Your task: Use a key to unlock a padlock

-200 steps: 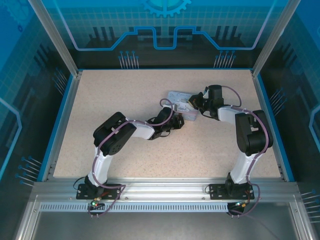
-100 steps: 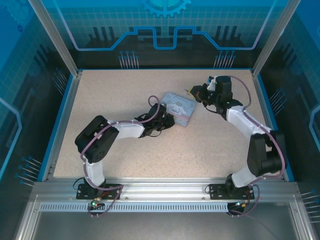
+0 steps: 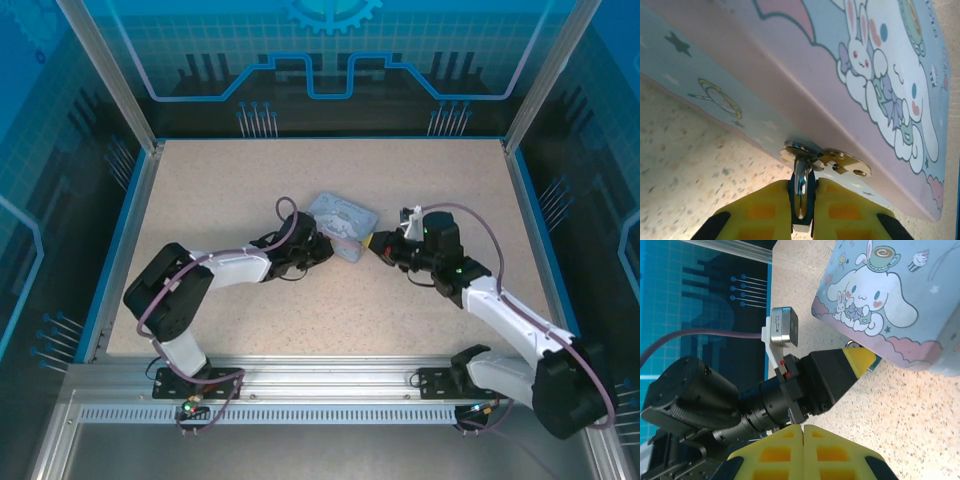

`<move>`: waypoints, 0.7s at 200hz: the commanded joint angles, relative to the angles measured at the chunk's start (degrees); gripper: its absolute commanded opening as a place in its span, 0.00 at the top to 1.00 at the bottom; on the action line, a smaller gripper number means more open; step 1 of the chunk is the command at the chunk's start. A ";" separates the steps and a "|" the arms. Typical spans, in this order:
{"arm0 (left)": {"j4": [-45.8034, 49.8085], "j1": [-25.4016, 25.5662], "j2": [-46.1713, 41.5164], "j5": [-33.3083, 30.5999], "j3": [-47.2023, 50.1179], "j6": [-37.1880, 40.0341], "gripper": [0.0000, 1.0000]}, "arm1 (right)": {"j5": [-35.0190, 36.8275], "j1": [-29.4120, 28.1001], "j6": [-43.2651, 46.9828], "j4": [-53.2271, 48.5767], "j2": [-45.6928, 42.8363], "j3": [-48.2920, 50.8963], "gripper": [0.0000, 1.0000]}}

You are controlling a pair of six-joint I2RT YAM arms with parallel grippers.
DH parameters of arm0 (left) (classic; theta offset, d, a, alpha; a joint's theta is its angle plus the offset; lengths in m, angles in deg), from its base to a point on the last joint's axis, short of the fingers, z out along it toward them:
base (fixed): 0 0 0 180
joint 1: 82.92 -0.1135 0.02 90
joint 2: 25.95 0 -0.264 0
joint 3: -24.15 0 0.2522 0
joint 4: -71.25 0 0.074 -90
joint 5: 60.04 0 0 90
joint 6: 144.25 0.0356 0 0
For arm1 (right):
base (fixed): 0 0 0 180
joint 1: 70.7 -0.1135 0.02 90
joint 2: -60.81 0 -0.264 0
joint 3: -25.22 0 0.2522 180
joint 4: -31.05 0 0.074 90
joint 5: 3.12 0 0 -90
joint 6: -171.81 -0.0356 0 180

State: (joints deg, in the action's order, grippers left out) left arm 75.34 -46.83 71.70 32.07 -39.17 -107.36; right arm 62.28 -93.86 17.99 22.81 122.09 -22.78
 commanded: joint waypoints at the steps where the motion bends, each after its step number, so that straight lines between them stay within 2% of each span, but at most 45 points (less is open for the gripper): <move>1: -4.82 -0.31 -3.92 3.44 1.94 -4.32 1.00 | 3.28 -2.61 -1.77 0.37 -4.62 3.31 1.00; 43: -10.14 -0.39 -7.61 6.84 3.51 -9.60 1.00 | 4.98 -3.69 -5.14 2.78 -7.76 9.23 1.00; 94: -18.76 -0.37 -10.86 6.09 5.83 -17.37 1.00 | 6.54 -6.21 -8.86 8.85 -4.10 9.20 1.00; 140: -25.95 -0.32 -9.98 6.55 6.50 -21.60 1.00 | 7.92 -6.90 -11.67 14.55 -0.86 8.07 1.00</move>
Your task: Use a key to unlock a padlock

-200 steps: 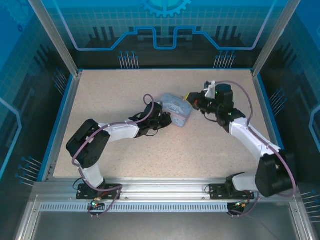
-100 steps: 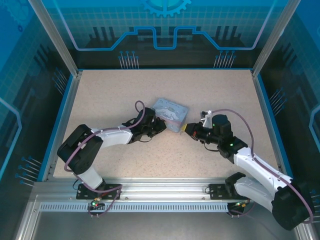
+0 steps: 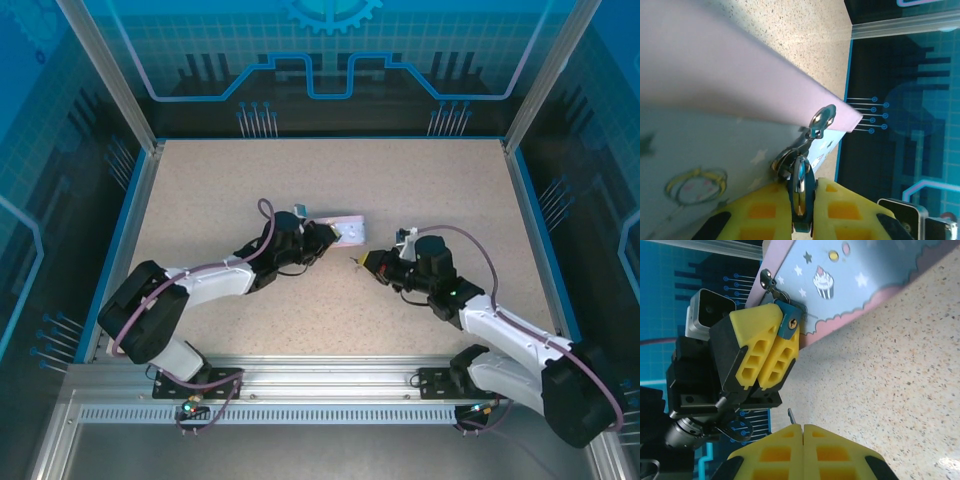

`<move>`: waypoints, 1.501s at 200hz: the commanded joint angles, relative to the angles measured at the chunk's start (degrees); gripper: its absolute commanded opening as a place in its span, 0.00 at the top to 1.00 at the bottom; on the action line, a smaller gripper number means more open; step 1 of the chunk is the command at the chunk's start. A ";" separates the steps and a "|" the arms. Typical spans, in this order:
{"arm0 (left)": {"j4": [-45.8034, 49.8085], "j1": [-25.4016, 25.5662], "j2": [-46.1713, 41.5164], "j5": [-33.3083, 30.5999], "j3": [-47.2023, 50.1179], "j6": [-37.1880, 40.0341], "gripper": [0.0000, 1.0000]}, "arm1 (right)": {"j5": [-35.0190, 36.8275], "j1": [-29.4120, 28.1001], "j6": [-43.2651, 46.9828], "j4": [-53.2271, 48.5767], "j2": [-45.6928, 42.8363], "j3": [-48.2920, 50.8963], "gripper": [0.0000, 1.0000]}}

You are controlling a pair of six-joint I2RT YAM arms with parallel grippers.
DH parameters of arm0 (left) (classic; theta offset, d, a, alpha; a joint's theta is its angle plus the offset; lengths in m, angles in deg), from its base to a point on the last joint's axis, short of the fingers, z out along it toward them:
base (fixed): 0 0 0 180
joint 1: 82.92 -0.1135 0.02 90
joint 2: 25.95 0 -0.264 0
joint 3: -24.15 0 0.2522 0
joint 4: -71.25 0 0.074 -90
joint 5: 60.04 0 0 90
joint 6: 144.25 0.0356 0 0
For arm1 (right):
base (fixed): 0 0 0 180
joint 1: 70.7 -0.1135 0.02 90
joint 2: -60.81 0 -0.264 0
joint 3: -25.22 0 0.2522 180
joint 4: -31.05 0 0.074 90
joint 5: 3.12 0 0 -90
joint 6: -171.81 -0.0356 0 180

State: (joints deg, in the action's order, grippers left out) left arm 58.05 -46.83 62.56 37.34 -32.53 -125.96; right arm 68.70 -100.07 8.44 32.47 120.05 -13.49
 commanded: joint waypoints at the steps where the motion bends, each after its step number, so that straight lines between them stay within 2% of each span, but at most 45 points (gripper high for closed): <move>1: -8.78 -0.32 -0.82 1.39 -0.23 -3.00 1.00 | 1.53 -0.65 -2.12 4.96 1.20 -1.39 1.00; 56: -14.91 -0.48 1.33 4.82 0.17 -3.87 1.00 | 1.15 0.85 -3.26 5.88 1.88 -2.89 1.00; 108: -19.00 -0.81 3.07 3.37 2.31 -5.69 1.00 | 2.41 1.68 -5.76 8.17 3.99 -3.26 1.00; 129: -16.77 -0.85 2.69 2.34 2.75 -3.46 1.00 | 2.79 1.67 -5.92 8.15 4.16 -3.31 1.00; 163: -4.90 -0.02 0.27 0.56 1.37 4.67 1.00 | 3.09 1.68 -5.84 7.67 3.87 -2.07 1.00; 175: -3.98 0.44 0.22 0.68 1.73 5.49 1.00 | 3.25 1.72 -6.12 8.00 3.45 -0.98 1.00; 193: -6.49 0.98 1.52 1.62 3.37 3.55 1.00 | 3.63 1.68 -6.27 7.95 2.43 1.22 1.00; 251: -22.72 1.25 8.37 5.15 6.30 -6.83 1.00 | 3.57 1.69 -6.15 8.10 1.07 5.33 1.00; 300: -25.24 1.65 9.41 5.18 7.30 -8.71 1.00 | 4.29 1.76 -6.12 8.19 1.07 5.79 1.00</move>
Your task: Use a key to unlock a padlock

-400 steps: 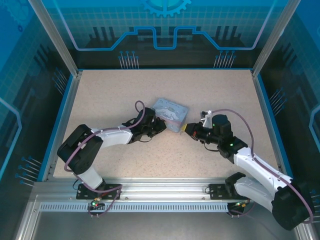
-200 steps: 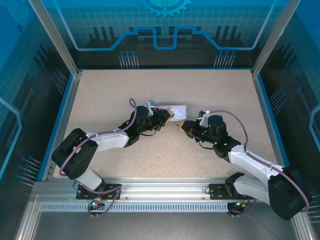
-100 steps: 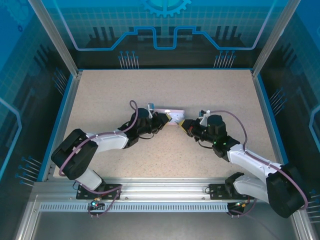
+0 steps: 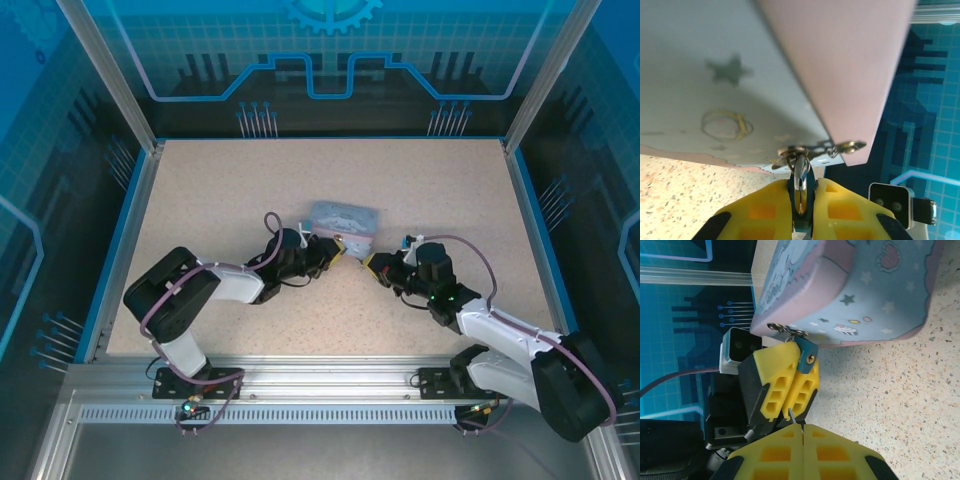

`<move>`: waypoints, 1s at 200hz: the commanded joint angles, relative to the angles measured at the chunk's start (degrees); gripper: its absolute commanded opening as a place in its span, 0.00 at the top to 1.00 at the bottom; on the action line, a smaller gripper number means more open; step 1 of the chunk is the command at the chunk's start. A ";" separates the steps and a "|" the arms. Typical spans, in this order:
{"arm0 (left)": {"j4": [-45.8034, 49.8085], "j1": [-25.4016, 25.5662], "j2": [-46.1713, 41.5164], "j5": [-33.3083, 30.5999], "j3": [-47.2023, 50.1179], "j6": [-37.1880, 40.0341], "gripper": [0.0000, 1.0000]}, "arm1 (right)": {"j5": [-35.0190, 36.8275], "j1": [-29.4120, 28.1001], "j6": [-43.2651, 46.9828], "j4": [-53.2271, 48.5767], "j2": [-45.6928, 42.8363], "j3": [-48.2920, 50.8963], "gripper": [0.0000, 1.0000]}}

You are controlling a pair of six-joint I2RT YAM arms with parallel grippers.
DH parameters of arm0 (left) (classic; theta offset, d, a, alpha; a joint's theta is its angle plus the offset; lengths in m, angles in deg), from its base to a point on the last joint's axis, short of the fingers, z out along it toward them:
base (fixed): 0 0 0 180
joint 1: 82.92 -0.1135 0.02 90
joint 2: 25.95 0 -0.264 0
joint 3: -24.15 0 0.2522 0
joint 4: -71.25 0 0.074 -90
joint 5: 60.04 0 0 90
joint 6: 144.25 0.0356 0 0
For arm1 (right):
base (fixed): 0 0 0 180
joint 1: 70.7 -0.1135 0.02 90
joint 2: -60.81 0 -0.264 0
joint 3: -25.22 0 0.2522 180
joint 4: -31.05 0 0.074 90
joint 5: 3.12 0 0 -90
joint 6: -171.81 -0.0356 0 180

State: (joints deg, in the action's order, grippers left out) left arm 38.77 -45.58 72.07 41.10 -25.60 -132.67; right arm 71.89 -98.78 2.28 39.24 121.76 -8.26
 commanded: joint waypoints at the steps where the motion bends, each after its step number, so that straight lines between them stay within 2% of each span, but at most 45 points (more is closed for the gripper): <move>1: -5.97 0.43 -0.10 1.38 0.38 -2.05 1.00 | 1.10 0.47 0.06 1.38 -0.65 0.57 1.00; 95: -12.31 0.95 1.21 0.44 1.09 -6.01 1.00 | 3.73 0.22 -4.00 9.28 4.13 0.91 1.00; 130: -12.17 0.97 1.21 -0.17 1.01 -5.64 1.00 | 6.26 -0.28 -4.46 5.10 2.85 -0.21 1.00; 155: -12.47 0.97 1.37 -0.41 0.84 -5.54 1.00 | 5.34 -0.24 -4.47 4.62 2.92 -0.71 1.00; 200: -13.36 0.97 1.83 -0.90 0.92 -5.96 1.00 | 2.30 -0.70 -5.97 10.72 7.61 -1.54 1.00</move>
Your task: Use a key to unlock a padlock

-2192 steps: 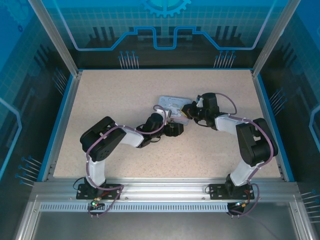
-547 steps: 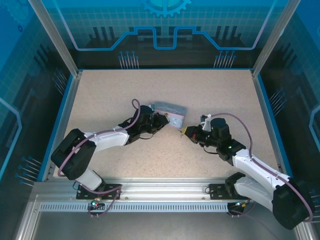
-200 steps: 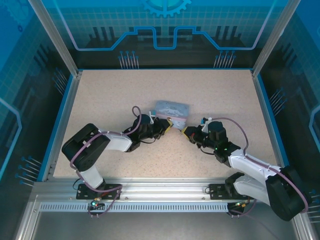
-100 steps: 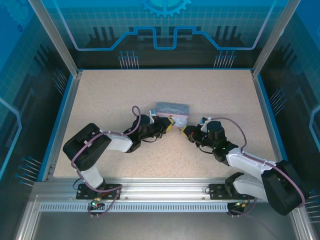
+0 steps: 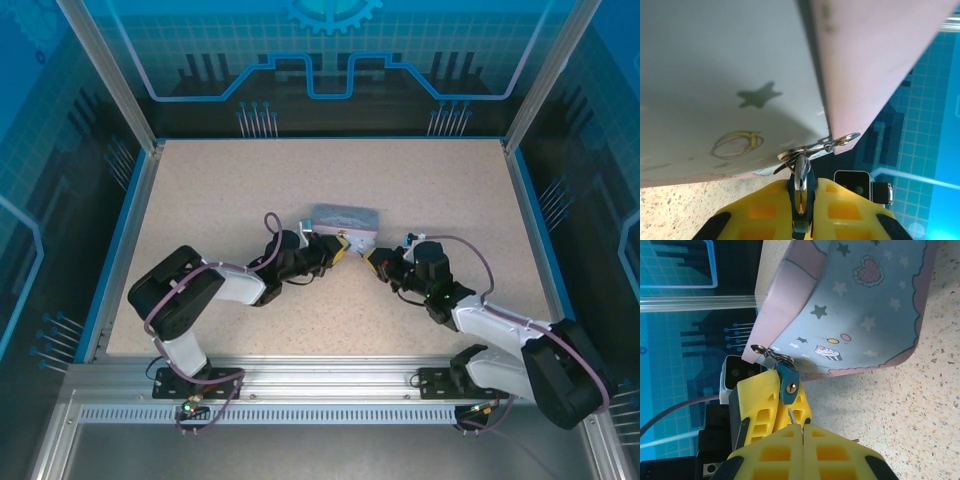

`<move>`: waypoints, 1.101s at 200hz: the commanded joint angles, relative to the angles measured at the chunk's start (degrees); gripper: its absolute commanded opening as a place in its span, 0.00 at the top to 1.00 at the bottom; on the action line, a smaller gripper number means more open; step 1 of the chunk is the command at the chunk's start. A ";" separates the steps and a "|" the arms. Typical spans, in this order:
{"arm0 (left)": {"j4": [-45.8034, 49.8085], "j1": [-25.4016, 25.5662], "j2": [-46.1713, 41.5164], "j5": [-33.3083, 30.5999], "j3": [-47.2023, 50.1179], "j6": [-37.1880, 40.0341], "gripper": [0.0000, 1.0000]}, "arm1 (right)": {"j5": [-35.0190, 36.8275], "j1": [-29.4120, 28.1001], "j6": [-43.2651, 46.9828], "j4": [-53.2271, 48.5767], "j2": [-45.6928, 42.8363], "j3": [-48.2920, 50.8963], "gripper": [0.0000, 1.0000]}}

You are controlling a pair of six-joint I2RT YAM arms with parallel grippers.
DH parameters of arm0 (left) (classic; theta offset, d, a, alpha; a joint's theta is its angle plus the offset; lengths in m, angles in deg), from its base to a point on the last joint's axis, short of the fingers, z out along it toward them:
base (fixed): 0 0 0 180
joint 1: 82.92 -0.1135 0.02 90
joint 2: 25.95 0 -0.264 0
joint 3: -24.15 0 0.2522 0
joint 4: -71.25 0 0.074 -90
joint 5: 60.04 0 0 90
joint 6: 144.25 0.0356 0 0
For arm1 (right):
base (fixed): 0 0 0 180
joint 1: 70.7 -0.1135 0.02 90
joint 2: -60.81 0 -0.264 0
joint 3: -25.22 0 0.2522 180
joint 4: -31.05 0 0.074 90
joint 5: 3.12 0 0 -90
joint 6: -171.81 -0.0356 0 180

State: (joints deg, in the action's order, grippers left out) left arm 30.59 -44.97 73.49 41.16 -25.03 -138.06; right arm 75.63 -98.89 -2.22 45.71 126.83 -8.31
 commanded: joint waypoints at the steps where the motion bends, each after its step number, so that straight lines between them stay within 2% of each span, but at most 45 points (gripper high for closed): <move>1: -5.18 0.36 0.41 -0.94 0.35 -0.56 1.00 | -1.43 -0.62 -1.52 4.43 2.67 -1.50 1.00; 31: -5.23 0.36 0.22 -1.26 0.44 -0.39 1.00 | -1.00 -1.27 -2.80 6.37 5.04 -1.96 1.00; 220: -5.09 0.79 0.05 -1.62 0.00 -0.39 1.00 | 1.58 -1.70 -3.16 6.20 7.03 -3.54 1.00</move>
State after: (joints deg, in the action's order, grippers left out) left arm 30.22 -44.77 73.56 40.53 -25.03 -138.37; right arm 76.02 -99.98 -4.96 49.69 133.26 -10.36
